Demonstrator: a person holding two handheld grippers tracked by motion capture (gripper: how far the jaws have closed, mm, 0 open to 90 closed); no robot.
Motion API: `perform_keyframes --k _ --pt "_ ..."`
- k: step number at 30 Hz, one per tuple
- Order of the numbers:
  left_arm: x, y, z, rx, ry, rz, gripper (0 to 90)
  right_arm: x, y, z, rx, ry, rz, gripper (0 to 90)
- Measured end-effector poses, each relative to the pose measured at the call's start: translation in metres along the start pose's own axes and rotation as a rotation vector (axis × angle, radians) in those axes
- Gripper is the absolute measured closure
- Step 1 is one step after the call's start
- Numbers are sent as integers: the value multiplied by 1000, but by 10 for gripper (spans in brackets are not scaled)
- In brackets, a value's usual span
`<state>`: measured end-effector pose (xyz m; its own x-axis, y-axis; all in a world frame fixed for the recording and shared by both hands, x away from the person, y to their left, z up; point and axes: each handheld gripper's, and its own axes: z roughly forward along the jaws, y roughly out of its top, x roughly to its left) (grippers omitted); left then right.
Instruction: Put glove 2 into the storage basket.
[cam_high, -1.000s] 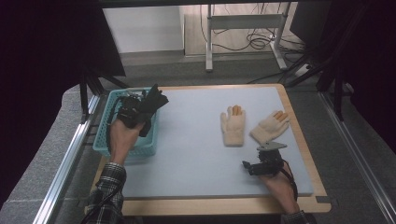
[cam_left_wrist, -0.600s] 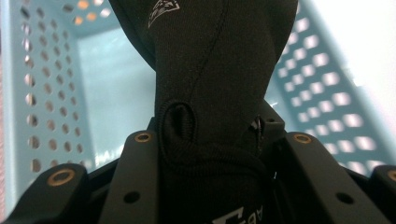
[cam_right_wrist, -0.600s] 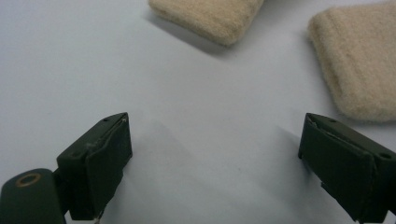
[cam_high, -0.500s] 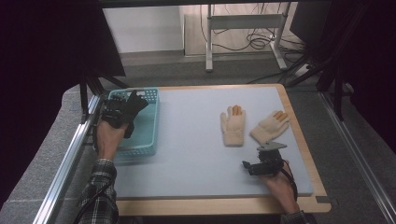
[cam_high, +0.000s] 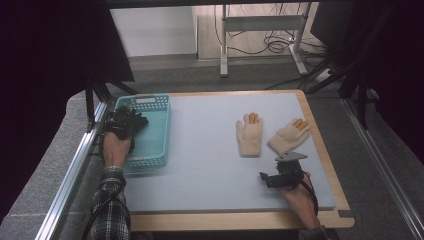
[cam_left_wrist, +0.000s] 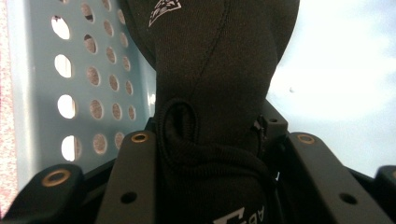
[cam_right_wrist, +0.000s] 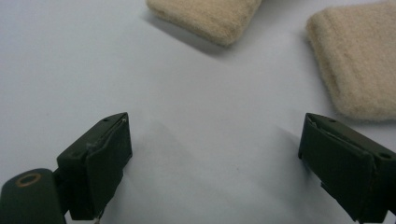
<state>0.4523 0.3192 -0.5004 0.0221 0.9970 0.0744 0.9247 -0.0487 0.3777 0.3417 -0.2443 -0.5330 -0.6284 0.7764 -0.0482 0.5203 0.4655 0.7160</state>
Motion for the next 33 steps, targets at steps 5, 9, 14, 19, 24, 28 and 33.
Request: perform_keyframes --k 5,9,14,19,24,28,33 --pt "-1 2 7 32 26 25 475 0 0 0 -1 -1 2 91" --pt "-6 5 9 64 53 56 287 0 0 0 0 -2 1 90" --pt "-2 7 0 57 -2 46 128 0 0 0 -1 -1 2 90" --pt "4 4 -13 29 -57 34 91 0 0 0 0 -2 0 90" --pt "6 1 -19 31 -80 53 66 0 0 0 0 -3 -1 90" --pt "5 0 -23 22 -80 58 47 0 0 0 0 -4 -2 89" --pt "6 -2 -30 -8 -91 51 33 0 0 0 0 -4 -2 89"
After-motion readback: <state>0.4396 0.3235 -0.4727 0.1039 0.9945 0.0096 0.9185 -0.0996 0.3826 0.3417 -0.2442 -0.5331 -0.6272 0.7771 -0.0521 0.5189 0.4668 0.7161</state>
